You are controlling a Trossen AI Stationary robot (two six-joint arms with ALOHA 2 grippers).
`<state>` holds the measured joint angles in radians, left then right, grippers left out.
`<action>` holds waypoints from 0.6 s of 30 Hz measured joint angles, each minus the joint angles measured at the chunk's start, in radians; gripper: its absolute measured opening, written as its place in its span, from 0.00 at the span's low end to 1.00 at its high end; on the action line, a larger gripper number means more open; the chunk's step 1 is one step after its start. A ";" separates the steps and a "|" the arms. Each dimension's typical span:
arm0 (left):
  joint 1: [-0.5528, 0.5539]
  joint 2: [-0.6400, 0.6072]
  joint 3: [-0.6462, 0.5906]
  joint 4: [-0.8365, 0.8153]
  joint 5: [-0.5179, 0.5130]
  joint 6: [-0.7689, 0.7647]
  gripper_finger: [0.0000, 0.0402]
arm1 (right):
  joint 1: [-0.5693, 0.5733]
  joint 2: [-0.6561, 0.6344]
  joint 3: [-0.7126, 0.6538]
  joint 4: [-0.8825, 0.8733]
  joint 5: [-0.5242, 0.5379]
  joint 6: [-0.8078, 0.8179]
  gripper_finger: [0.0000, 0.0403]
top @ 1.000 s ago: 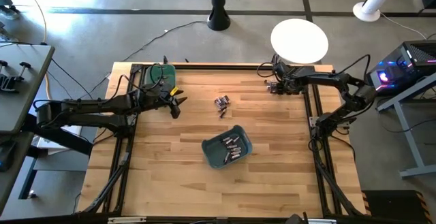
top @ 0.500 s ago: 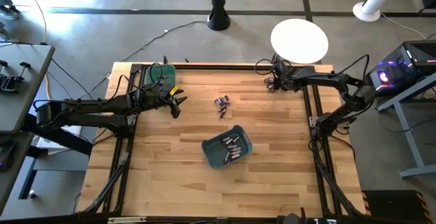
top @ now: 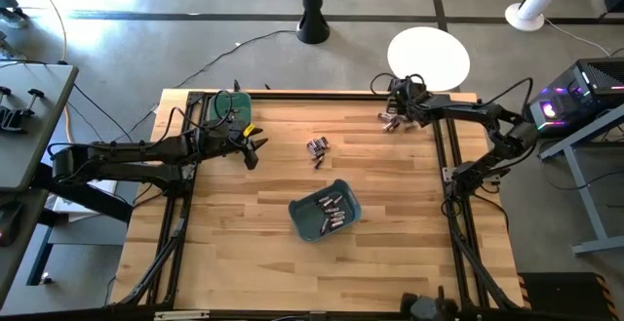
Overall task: Sort batteries
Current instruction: Put the black battery into the green bin
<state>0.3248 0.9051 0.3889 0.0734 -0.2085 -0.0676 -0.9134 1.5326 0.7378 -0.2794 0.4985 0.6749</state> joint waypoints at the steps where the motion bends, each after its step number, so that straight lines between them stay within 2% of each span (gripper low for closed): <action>1: 0.000 0.000 0.000 -0.001 0.000 0.000 0.41 | 0.004 0.000 0.000 -0.009 -0.005 -0.008 0.39; 4: 0.000 0.000 0.000 0.000 0.000 0.000 0.41 | 0.014 -0.002 0.001 -0.069 -0.047 -0.024 0.36; 8: 0.000 0.000 0.000 0.000 0.000 0.000 0.41 | 0.034 -0.005 0.001 -0.232 -0.111 -0.003 0.35; 18: 0.000 0.000 0.000 0.000 0.000 0.000 0.41 | 0.174 -0.032 0.001 -0.498 -0.127 0.111 0.35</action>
<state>0.3248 0.9051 0.3889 0.0734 -0.2085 -0.0673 -0.7390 1.5002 0.7383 -0.7770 0.3710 0.7860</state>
